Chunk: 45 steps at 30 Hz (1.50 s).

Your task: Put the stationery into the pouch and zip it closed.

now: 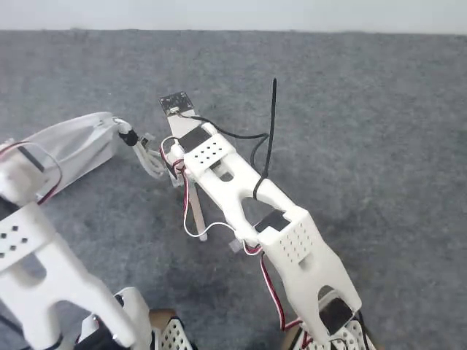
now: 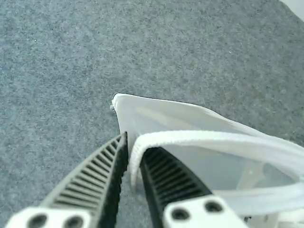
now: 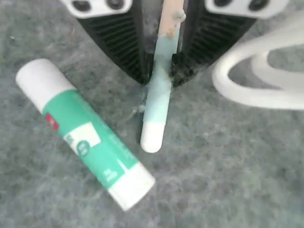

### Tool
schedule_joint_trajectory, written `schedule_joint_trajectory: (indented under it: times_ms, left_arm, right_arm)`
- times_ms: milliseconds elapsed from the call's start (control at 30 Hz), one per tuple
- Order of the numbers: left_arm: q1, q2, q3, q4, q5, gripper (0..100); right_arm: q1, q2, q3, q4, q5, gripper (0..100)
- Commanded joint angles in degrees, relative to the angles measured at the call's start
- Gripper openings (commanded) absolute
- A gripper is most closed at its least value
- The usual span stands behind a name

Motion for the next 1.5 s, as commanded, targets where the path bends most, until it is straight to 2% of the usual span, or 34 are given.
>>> schedule_joint_trajectory:
  times_ms: [0,200,600,833,1333,1467]
  left_arm:
    - [0.44,-2.81,-0.75,-2.02,0.88,1]
    - [0.88,-2.9,-0.92,-2.02,0.88,1]
    - [9.58,-2.9,-1.89,-2.02,2.11,1]
    - [14.86,-2.9,-2.15,-2.02,2.02,1]
    - [18.29,-2.73,-1.98,-1.93,1.76,1]
    - [18.29,-2.46,-1.98,-1.93,1.76,1]
  right_arm:
    - [1.19,-5.41,-2.46,4.0,2.29,0.6]
    - [1.71,-10.68,-2.46,8.92,2.29,0.6]
    - [4.09,-23.87,-2.2,16.13,2.11,0.6]
    - [4.09,-26.51,-2.2,18.33,2.02,0.6]
    - [4.09,-38.64,-2.02,24.48,1.85,0.6]
    - [3.91,-43.47,-2.02,27.03,-0.62,0.6]
